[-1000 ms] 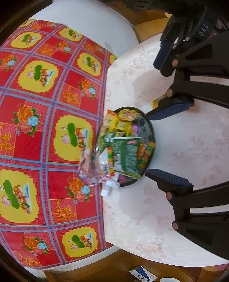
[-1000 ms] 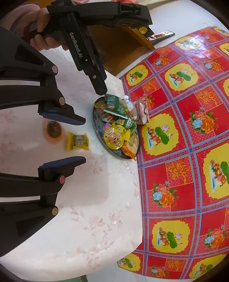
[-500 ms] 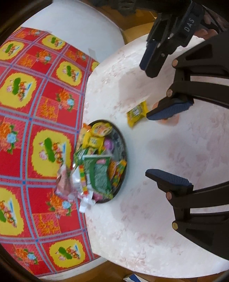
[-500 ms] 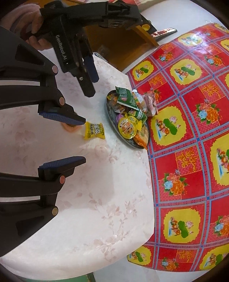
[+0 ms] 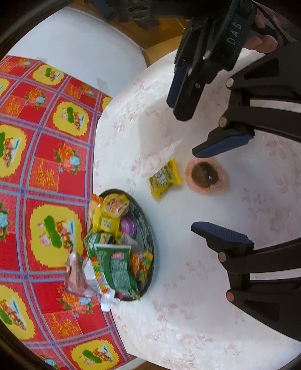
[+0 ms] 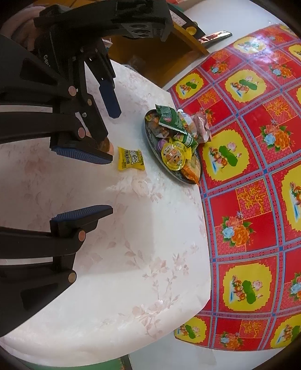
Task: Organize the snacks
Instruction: 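Grasp the brown round chocolate with the left gripper while the right gripper grasps the small yellow packet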
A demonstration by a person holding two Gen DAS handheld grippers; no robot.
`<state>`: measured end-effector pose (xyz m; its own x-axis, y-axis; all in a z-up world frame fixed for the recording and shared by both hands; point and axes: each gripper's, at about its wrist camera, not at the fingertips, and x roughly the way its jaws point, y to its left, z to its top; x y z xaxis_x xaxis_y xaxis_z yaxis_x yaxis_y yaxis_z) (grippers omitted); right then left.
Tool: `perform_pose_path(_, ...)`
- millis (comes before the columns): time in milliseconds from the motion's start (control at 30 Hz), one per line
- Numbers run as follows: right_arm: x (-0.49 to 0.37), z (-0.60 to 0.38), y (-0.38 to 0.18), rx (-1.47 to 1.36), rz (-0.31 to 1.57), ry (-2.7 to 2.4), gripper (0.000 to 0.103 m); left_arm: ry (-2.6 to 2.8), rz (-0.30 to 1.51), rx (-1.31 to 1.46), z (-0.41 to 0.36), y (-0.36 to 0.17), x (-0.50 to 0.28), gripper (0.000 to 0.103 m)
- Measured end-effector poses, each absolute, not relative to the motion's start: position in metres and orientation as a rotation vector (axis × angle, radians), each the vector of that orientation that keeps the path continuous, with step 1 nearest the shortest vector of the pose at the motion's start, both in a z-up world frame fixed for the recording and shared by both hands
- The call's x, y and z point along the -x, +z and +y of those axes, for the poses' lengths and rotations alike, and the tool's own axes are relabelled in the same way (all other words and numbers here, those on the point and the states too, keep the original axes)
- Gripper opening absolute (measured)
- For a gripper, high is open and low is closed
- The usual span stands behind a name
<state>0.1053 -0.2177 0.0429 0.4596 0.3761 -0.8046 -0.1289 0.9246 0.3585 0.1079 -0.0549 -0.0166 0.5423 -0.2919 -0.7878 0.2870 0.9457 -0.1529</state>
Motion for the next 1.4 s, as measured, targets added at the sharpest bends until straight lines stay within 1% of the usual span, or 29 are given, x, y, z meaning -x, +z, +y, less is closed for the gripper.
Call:
perform_pose_path(200, -0.105, -0.22, 0.039, -0.264, 1.057, 0.306, 0.038, -0.353, 0.928, -0.026, -0.064, -0.022, -0.11, 0.061)
perform_pose_path(333, -0.105, -0.222, 0.037, -0.271, 1.056, 0.303, 0.038, -0.357, 0.93, -0.067, -0.071, -0.026, -0.108, 0.058)
perform_pose_path(500, -0.104, -0.225, 0.035, -0.268, 1.059, 0.295, 0.038, -0.338, 0.918, -0.127, -0.08, -0.03, -0.106, 0.049)
perform_pose_path(567, -0.104, -0.226, 0.035, -0.273, 1.059, 0.292, 0.038, -0.336, 0.913, -0.139, -0.082, -0.031, -0.105, 0.04)
perform_pose_path(900, -0.103, -0.229, 0.031, -0.283, 1.066, 0.288, 0.038, -0.344, 0.902, -0.103, -0.074, -0.026, -0.103, 0.037)
perform_pose_path(1400, -0.108, -0.207, 0.029, -0.237, 1.083, 0.322, 0.038, -0.258, 0.881, -0.023, -0.023, -0.021, -0.091, 0.037)
